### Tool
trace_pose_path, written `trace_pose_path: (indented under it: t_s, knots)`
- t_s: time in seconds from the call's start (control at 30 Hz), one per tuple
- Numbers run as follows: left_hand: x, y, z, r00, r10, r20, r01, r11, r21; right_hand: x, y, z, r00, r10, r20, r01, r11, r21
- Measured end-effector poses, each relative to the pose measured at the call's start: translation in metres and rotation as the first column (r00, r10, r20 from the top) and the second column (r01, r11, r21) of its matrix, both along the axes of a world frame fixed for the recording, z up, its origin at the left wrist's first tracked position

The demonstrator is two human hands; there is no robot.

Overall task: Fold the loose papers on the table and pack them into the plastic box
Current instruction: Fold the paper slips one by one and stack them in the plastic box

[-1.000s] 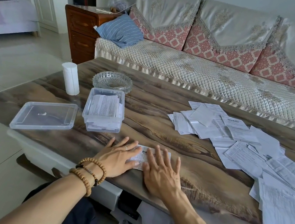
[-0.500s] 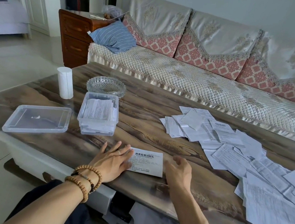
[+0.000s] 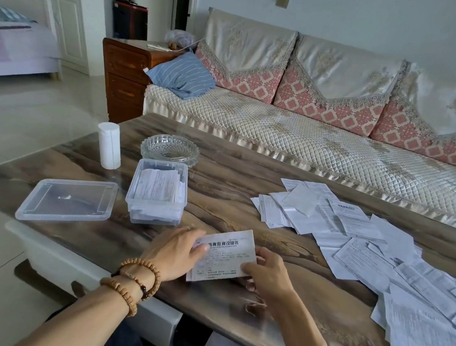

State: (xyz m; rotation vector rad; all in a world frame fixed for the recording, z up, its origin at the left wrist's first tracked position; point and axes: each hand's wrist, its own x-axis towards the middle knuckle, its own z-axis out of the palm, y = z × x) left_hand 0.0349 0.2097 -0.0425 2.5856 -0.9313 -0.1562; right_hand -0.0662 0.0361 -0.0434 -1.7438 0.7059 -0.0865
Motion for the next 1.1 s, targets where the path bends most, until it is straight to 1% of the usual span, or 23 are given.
trace_pose_path:
  t_s: [0.07,0.1,0.13,0.2,0.27,0.33,0.4,0.47,0.53,0.6,0.67,0.7,0.77,0.83,0.9,0.93,0.97,1.03,1.1]
  knots:
    - [0.001,-0.003,0.013,0.997,0.058,0.051,-0.052,0.992,-0.112,0.005,-0.003,0.015,0.994,0.096,0.048,-0.094,0.995,-0.032]
    - [0.002,-0.003,0.016,0.998,0.061,0.031,-0.056,0.988,-0.147,0.008,-0.003,0.021,0.988,0.136,0.079,-0.133,0.99,-0.046]
    - [0.003,-0.003,0.018,0.998,0.062,-0.023,-0.066,0.978,-0.197,0.014,-0.003,0.027,0.981,0.149,0.122,-0.147,0.989,-0.032]
    - [0.006,-0.002,0.021,0.98,0.073,-0.185,-0.133,0.933,-0.333,0.025,-0.002,0.037,0.972,0.09,0.219,-0.108,0.991,0.074]
    - [0.011,0.006,0.024,0.948,0.152,-0.28,-0.272,0.843,-0.464,0.041,0.011,0.041,0.963,0.007,0.268,-0.056,0.983,0.176]
    - [0.014,0.009,0.027,0.923,0.248,-0.295,-0.374,0.76,-0.532,0.049,0.03,0.037,0.965,-0.012,0.263,-0.039,0.981,0.189]
    - [0.021,0.015,0.026,0.91,0.291,-0.296,-0.411,0.725,-0.552,0.06,0.051,0.031,0.966,0.013,0.257,-0.054,0.986,0.156]
    - [0.031,0.025,0.027,0.911,0.323,-0.256,-0.412,0.736,-0.537,0.081,0.064,0.031,0.969,0.02,0.248,-0.043,0.995,0.091]
    - [0.044,0.04,0.03,0.905,0.4,-0.142,-0.413,0.754,-0.51,0.112,0.068,0.038,0.973,0.021,0.232,-0.024,1.0,0.011]
    - [0.061,0.057,0.032,0.885,0.465,-0.01,-0.419,0.788,-0.451,0.151,0.073,0.048,0.976,0.061,0.21,-0.043,0.995,-0.09]
    - [0.076,0.07,0.031,0.893,0.438,0.1,-0.373,0.847,-0.379,0.188,0.077,0.055,0.979,0.134,0.156,-0.091,0.962,-0.257]
    - [0.083,0.075,0.028,0.908,0.395,0.141,-0.331,0.88,-0.34,0.204,0.08,0.056,0.981,0.162,0.11,-0.117,0.934,-0.338]
    - [0.091,0.082,0.022,0.94,0.275,0.203,-0.229,0.947,-0.223,0.224,0.083,0.055,0.977,0.212,-0.006,-0.193,0.876,-0.442]
    - [0.095,0.084,0.013,0.956,0.17,0.239,-0.162,0.985,-0.052,0.232,0.087,0.049,0.961,0.252,-0.115,-0.274,0.797,-0.538]
    - [0.1,0.085,0.004,0.96,0.118,0.254,-0.14,0.988,0.069,0.234,0.092,0.042,0.944,0.278,-0.178,-0.323,0.658,-0.681]
    - [0.101,0.084,0.001,0.962,0.115,0.246,-0.139,0.987,0.082,0.232,0.094,0.041,0.938,0.288,-0.194,-0.331,0.576,-0.748]
    - [0.102,0.083,-0.002,0.966,0.119,0.229,-0.139,0.987,0.076,0.23,0.096,0.04,0.936,0.295,-0.191,-0.324,0.514,-0.794]
    - [0.102,0.079,-0.002,0.969,0.112,0.222,-0.133,0.988,0.082,0.225,0.099,0.039,0.935,0.304,-0.184,-0.305,0.421,-0.854]
    - [0.103,0.076,0.0,0.964,0.1,0.246,-0.131,0.985,0.114,0.22,0.098,0.038,0.93,0.315,-0.188,-0.293,0.332,-0.897]
